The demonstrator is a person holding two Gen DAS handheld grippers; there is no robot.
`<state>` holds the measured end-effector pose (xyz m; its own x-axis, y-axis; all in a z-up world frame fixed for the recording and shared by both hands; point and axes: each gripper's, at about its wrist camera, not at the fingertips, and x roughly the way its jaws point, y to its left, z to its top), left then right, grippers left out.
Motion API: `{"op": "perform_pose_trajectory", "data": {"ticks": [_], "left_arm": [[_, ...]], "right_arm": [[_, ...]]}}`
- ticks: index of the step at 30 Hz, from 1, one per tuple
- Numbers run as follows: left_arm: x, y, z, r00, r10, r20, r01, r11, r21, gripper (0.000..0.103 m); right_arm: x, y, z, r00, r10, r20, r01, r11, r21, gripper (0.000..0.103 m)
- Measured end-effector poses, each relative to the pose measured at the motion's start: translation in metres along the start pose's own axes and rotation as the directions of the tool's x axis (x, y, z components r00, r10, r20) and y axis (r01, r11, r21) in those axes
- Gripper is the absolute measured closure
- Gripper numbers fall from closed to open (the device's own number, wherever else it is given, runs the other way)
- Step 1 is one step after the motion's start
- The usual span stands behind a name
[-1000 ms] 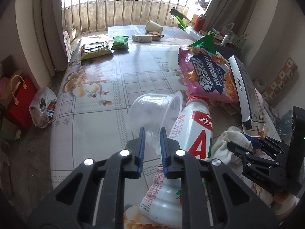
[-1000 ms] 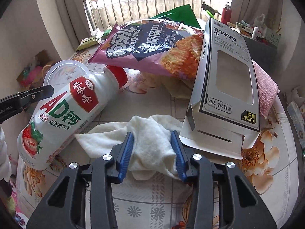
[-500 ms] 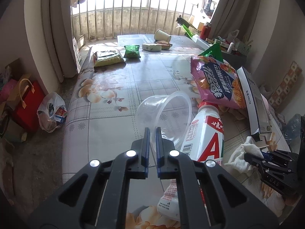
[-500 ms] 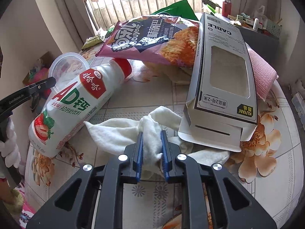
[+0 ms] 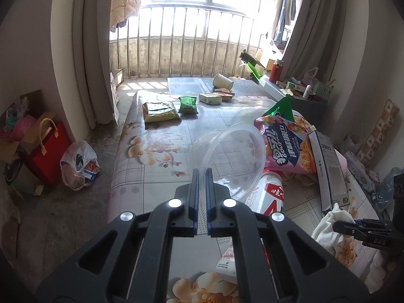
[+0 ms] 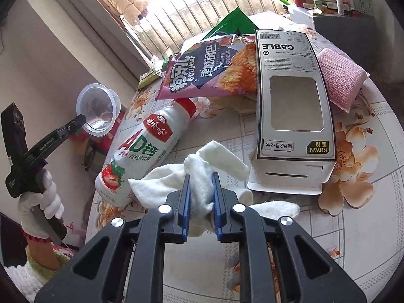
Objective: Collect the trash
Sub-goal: 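Carry the cloth and cup to the wastebasket and open both tools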
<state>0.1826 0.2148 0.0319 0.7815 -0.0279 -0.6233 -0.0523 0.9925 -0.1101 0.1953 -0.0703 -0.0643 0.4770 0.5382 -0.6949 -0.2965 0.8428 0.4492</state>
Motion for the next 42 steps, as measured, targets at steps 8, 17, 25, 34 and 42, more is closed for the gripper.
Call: {"op": "perform_pose_trajectory", "data": {"ticks": [8, 17, 25, 34, 42], "left_arm": [[-0.037, -0.013, 0.01, 0.997, -0.035, 0.067, 0.034, 0.999, 0.012, 0.1], [-0.07, -0.053, 0.017, 0.988, -0.111, 0.111, 0.101, 0.991, 0.088, 0.1], [-0.079, -0.118, 0.014, 0.972, -0.219, 0.091, 0.201, 0.964, 0.173, 0.1], [-0.05, -0.234, 0.003, 0.913, -0.405, -0.048, 0.403, 0.88, 0.25, 0.1], [-0.006, -0.384, -0.025, 0.808, -0.524, -0.269, 0.588, 0.744, 0.318, 0.1]], "right_arm": [[-0.03, 0.0, 0.004, 0.983, 0.174, 0.051, -0.177, 0.982, 0.06, 0.087], [-0.079, -0.009, 0.003, 0.969, 0.192, 0.156, -0.204, 0.977, 0.068, 0.087], [-0.133, -0.052, -0.016, 0.955, 0.136, 0.265, -0.175, 0.976, 0.13, 0.087], [-0.216, -0.135, -0.059, 0.911, -0.024, 0.412, -0.109, 0.949, 0.296, 0.088], [-0.281, -0.244, -0.121, 0.854, -0.265, 0.448, -0.038, 0.826, 0.562, 0.087]]}}
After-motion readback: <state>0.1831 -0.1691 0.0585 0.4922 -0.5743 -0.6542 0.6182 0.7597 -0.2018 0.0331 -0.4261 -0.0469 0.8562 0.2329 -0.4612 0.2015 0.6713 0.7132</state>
